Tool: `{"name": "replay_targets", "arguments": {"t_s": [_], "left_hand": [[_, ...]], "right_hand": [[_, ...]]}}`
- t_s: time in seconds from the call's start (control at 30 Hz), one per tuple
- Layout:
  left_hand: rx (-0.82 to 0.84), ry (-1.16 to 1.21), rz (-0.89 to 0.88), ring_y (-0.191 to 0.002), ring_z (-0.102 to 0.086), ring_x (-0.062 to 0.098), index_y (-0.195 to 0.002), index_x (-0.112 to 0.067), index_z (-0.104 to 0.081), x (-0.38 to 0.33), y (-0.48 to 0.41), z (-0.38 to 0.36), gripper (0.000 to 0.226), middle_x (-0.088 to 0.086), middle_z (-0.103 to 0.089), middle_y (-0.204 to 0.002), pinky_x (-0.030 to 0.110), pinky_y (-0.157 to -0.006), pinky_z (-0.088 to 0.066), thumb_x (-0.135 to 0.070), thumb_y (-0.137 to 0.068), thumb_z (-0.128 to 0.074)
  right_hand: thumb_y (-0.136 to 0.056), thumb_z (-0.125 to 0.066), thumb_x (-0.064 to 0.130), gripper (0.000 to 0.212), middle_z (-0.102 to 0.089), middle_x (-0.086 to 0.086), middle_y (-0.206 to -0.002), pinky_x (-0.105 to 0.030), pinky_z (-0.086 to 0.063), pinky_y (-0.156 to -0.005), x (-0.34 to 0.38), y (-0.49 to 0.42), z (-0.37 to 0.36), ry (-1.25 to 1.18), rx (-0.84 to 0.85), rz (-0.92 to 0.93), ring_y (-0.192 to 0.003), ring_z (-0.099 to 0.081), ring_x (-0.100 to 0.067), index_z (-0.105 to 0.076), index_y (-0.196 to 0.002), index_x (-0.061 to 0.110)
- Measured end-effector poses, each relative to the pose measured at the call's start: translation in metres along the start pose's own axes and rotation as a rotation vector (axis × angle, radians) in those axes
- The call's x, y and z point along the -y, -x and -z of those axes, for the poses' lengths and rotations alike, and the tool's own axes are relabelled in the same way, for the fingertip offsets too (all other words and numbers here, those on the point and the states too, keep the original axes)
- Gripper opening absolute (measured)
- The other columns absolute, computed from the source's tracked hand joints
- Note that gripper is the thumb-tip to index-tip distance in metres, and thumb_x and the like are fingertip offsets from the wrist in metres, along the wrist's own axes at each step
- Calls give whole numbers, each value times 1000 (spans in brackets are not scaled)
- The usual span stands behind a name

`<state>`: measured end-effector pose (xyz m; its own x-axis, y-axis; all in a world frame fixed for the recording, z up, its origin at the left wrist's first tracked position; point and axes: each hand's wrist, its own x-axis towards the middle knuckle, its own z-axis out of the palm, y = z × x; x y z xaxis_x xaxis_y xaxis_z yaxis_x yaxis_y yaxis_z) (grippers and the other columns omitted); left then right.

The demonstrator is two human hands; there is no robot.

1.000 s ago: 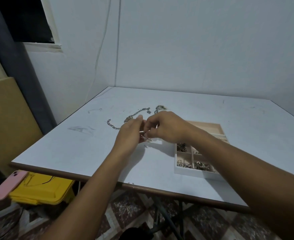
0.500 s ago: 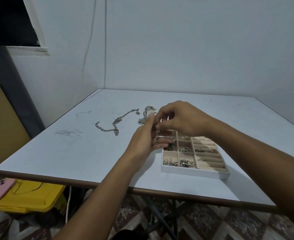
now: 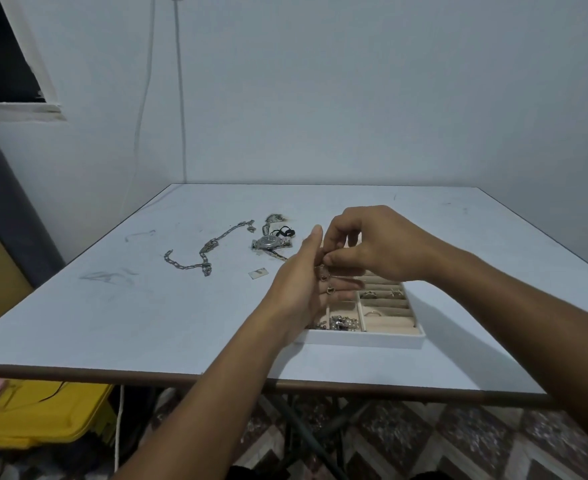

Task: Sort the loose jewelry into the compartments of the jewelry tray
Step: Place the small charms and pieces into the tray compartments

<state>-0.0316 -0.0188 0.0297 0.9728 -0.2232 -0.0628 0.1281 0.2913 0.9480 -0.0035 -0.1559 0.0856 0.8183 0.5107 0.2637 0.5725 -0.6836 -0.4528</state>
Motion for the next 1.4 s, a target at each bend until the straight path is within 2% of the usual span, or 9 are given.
{"name": "replay_targets", "arguments": {"t_s": [0.2, 0.33, 0.5, 0.67, 0.77, 0.93, 1.03, 1.13, 1.4], "left_hand": [[109, -55, 52, -77, -67, 26, -96, -7, -64, 6, -1, -8, 39, 15, -69, -88, 31, -71, -55, -35, -101, -38], [214, -103, 92, -81, -67, 25, -100, 0, -62, 4, -1, -4, 33, 17, -68, -93, 33, -79, -54, -18, -97, -35], [254, -129, 124, -82, -64, 24, -105, 4, -59, 0, 1, -3, 33, 19, -65, -99, 29, -77, -56, -4, -92, -29], [263, -242, 131, -91, -67, 22, -109, 9, -59, -1, -1, 4, 40, 14, -65, -99, 35, -93, -52, 8, -85, -27], [257, -254, 132, -85, -65, 21, -106, 4, -63, -2, 0, 6, 46, 12, -66, -91, 33, -87, -54, 14, -81, -26], [222, -297, 160, -83, -60, 24, -113, 2, -64, -5, 0, 10, 47, 16, -62, -93, 33, -80, -52, 12, -83, -29], [211, -312, 176, -89, -58, 31, -113, -4, -67, -5, -1, 13, 43, 20, -65, -98, 46, -89, -39, 3, -81, -38], [184, -314, 158, -96, -64, 29, -116, -3, -65, -8, 0, 10, 32, 19, -68, -103, 47, -102, -44, 4, -90, -46], [129, -340, 141, -110, -64, 33, -120, -4, -58, -12, 1, 9, 28, 20, -70, -110, 46, -101, -47, -2, -92, -54]], "right_hand": [[-80, -75, 23, 5, -63, 7, -84, -31, -48, -77, -17, 20, 0, -34, -55, -21, -79, -57, -11, -70, -83, 23], [-81, -74, 19, 4, -64, 8, -84, -26, -48, -77, -24, 31, -2, -101, -92, -41, -77, -57, -6, -72, -86, 19], [-80, -75, 19, 5, -64, 8, -84, -18, -45, -73, -25, 35, -4, -106, -98, -37, -78, -56, -4, -72, -84, 17], [-77, -78, 21, 7, -63, 9, -85, -14, -42, -69, -27, 35, -12, -113, -109, -59, -78, -53, -1, -71, -78, 23], [-76, -79, 24, 9, -60, 11, -83, -9, -37, -63, -29, 35, -18, -113, -113, -82, -80, -53, -2, -70, -77, 24], [-77, -79, 29, 11, -59, 11, -83, -10, -38, -64, -31, 37, -20, -109, -114, -100, -81, -53, -3, -72, -80, 22], [-78, -78, 28, 8, -60, 8, -86, -17, -42, -71, -33, 39, -19, -116, -110, -108, -84, -55, -7, -71, -79, 24], [-78, -77, 23, 7, -62, 7, -88, -24, -45, -75, -36, 42, -18, -121, -124, -120, -85, -56, -9, -70, -78, 25], [-81, -74, 18, 6, -65, 8, -87, -9, -40, -65, -43, 48, -17, -151, -137, -135, -80, -59, -6, -71, -78, 22]]}}
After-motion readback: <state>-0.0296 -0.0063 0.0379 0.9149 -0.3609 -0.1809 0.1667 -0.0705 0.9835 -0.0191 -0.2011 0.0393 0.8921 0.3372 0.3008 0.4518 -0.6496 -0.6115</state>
